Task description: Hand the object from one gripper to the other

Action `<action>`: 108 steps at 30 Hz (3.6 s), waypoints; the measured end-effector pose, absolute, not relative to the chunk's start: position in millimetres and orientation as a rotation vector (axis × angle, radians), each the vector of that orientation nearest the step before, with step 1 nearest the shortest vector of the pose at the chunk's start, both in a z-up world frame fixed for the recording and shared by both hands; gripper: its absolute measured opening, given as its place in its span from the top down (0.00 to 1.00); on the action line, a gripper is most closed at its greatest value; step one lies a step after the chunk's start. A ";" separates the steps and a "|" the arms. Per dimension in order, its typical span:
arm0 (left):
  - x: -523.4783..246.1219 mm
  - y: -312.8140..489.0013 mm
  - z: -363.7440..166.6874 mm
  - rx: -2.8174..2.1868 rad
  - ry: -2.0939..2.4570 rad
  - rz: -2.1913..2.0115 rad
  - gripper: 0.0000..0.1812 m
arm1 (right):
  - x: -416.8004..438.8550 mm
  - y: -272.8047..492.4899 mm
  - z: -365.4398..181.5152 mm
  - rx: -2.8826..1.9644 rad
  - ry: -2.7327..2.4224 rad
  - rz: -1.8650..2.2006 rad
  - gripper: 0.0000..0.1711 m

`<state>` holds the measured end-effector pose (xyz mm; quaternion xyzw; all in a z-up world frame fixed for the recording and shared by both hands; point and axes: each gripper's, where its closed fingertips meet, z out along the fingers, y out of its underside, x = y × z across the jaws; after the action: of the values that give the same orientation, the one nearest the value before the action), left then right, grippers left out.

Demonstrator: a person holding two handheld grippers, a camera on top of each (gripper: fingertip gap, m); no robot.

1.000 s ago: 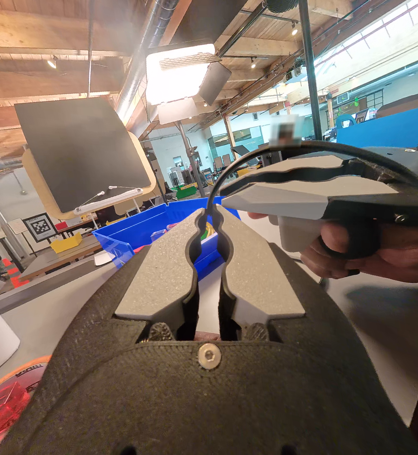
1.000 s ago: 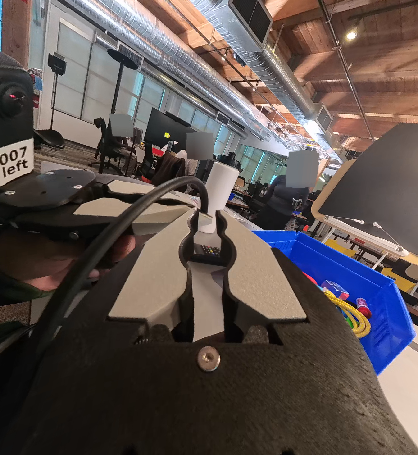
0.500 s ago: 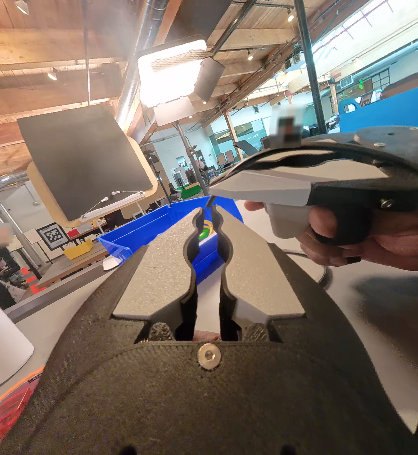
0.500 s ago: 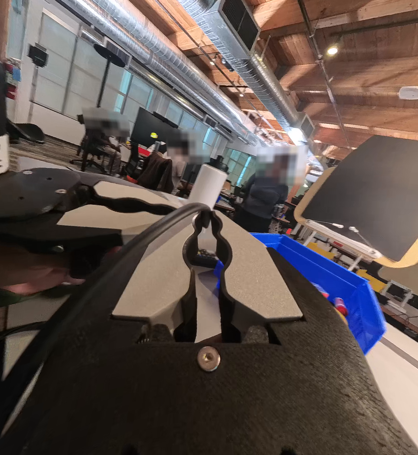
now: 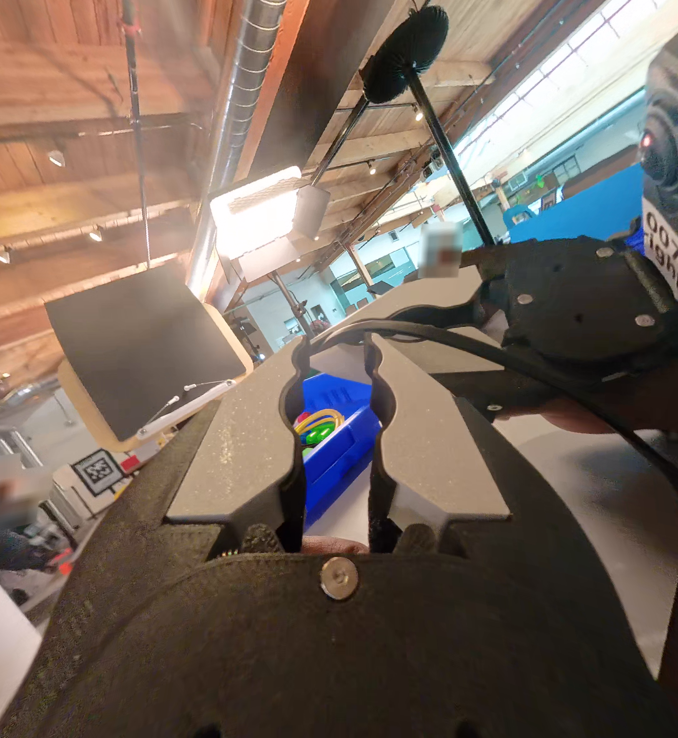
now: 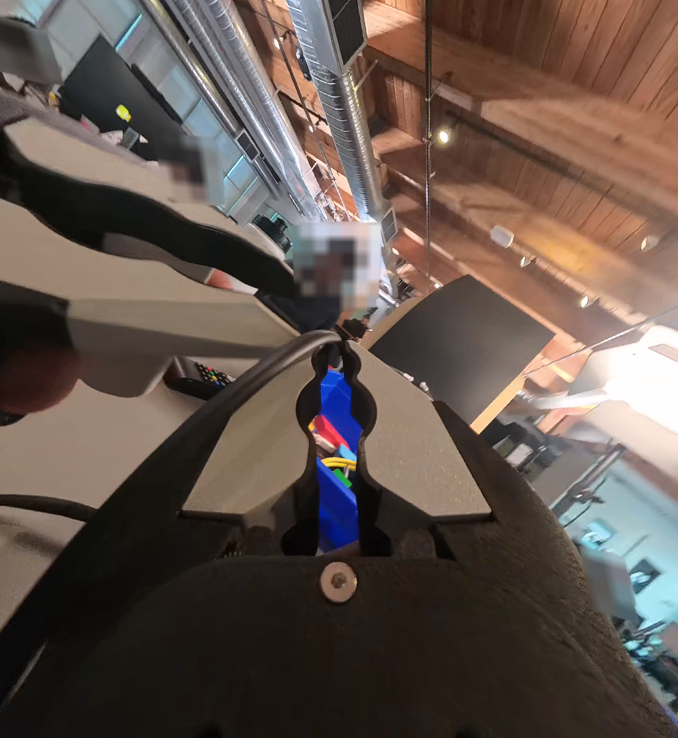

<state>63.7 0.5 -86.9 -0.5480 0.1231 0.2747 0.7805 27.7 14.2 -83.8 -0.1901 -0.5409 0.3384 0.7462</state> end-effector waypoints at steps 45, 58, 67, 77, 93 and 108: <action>48.0 -2.9 -85.8 -1.189 0.254 0.994 0.99 | 26.1 35.3 -118.1 -0.882 -1.592 1.511 0.91; 40.0 7.0 -101.1 -1.268 0.340 1.189 0.99 | 59.4 10.6 -104.0 -0.913 -1.703 2.092 0.85; 39.0 14.9 -112.9 -1.315 0.417 1.294 0.99 | 55.7 0.9 -118.4 -0.930 -1.790 2.014 0.83; 23.2 7.9 -108.7 -1.354 0.243 1.085 0.96 | 36.5 15.1 -125.6 -0.916 -1.710 1.739 0.97; 38.6 -2.0 -91.4 -1.252 -0.078 -0.382 0.87 | 43.0 3.1 -92.7 -0.557 -1.480 1.471 0.97; 27.7 -8.9 -85.6 -1.183 -0.109 -0.297 0.97 | 40.9 3.7 -94.1 -0.471 -1.438 1.256 0.90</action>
<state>27.7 -8.9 -85.6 -0.5553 -0.0512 -0.1396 0.8183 40.9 3.7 -94.1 -0.1995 -0.6084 0.5317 0.5544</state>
